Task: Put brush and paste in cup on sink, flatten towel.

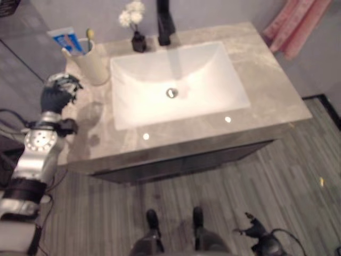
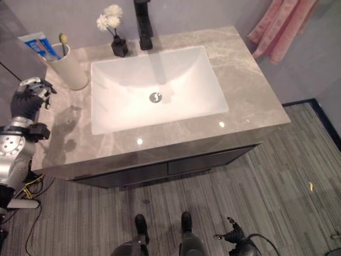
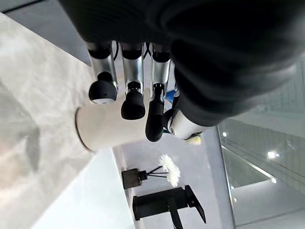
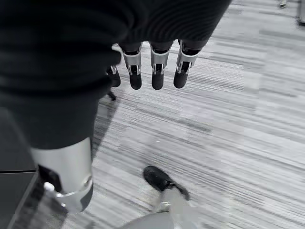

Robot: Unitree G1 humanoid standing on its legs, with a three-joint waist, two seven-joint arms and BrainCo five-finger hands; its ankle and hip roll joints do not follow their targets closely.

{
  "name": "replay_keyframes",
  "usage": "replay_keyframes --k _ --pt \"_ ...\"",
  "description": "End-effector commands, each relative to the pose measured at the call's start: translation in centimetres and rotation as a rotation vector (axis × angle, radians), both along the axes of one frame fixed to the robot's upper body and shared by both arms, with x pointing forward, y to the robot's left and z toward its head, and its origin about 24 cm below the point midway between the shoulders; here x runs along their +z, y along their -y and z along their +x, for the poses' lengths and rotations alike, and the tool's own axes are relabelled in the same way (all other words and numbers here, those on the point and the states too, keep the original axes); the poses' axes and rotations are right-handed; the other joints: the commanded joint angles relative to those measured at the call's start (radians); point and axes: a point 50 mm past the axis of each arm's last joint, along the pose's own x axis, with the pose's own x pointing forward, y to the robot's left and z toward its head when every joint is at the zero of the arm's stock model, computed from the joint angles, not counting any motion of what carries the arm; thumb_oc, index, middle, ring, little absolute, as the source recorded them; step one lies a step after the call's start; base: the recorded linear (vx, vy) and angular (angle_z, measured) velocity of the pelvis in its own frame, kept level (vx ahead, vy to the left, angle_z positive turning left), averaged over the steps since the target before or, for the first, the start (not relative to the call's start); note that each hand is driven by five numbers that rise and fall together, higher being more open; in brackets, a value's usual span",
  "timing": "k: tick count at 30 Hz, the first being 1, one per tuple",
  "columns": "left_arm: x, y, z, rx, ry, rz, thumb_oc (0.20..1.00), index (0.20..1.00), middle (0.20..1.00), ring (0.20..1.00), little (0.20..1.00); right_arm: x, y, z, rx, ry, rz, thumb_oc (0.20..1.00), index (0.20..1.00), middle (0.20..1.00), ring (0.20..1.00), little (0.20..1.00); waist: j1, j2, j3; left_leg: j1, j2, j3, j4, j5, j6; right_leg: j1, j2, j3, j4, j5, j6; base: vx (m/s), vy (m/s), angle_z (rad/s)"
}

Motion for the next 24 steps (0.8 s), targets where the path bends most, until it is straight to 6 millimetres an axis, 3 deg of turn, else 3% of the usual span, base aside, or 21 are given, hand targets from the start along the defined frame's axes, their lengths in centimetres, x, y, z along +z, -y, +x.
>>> replay_keyframes --k 1,15,24 --pt "2.2 -1.1 0.1 0.053 0.103 -0.028 0.2 0.2 0.2 0.2 0.2 0.1 1.3 -1.2 -0.005 -0.03 -0.043 1.0 1.0 1.0 1.0 1.0 -0.012 -0.035 -0.016 0.026 0.034 -0.06 0.013 -0.095 -0.014 -0.019 -0.047 -0.025 0.005 -0.018 0.039 0.0 0.0 0.0" --pt "1.0 -1.2 0.4 0.09 0.085 -0.07 0.2 0.2 0.2 0.2 0.2 0.5 0.9 -0.5 0.023 0.009 -0.028 1.0 1.0 1.0 1.0 1.0 -0.02 -0.051 -0.014 0.011 0.039 -0.052 0.013 -0.09 -0.015 -0.039 -0.043 -0.02 0.005 -0.012 0.038 0.0 0.0 -0.01" --pt "2.6 -0.8 0.8 0.099 0.163 -0.1 0.2 0.2 0.2 0.2 0.2 1.1 1.6 -0.3 0.011 0.043 -0.039 1.0 1.0 1.0 1.0 1.0 -0.024 -0.06 0.005 -0.034 0.042 -0.06 0.013 -0.081 -0.018 -0.081 -0.04 -0.025 0.005 0.001 0.046 0.0 0.002 -0.01"
